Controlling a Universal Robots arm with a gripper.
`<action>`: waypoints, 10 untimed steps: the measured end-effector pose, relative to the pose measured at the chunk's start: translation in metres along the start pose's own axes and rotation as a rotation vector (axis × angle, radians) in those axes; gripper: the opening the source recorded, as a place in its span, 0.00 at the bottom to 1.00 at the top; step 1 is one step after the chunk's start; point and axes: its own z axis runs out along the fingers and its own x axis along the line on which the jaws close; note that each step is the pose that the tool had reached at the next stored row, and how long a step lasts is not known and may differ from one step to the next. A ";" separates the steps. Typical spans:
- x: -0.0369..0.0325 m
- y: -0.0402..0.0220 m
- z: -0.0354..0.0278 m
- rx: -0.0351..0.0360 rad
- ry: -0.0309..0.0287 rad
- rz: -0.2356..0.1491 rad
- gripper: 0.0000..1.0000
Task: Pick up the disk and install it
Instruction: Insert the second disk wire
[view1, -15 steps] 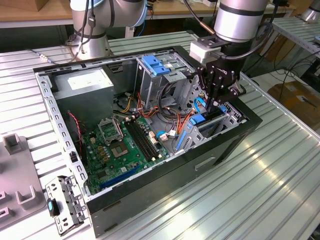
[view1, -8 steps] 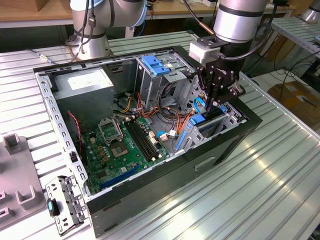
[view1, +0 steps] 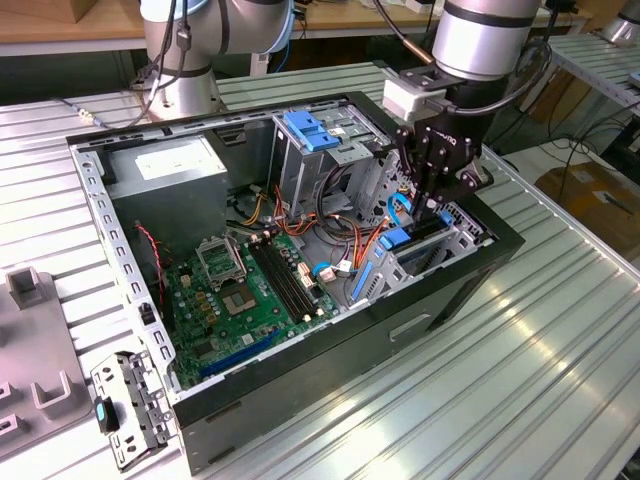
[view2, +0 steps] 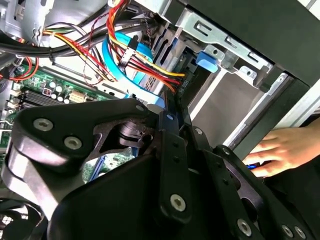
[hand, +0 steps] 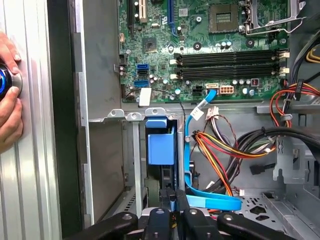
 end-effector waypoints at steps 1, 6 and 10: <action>0.0013 -0.0001 0.0002 -0.0004 -0.0096 0.000 0.16; 0.0109 -0.0003 0.0018 -0.0024 -0.0624 0.003 0.16; 0.0123 -0.0004 0.0022 -0.0025 -0.0625 0.003 0.16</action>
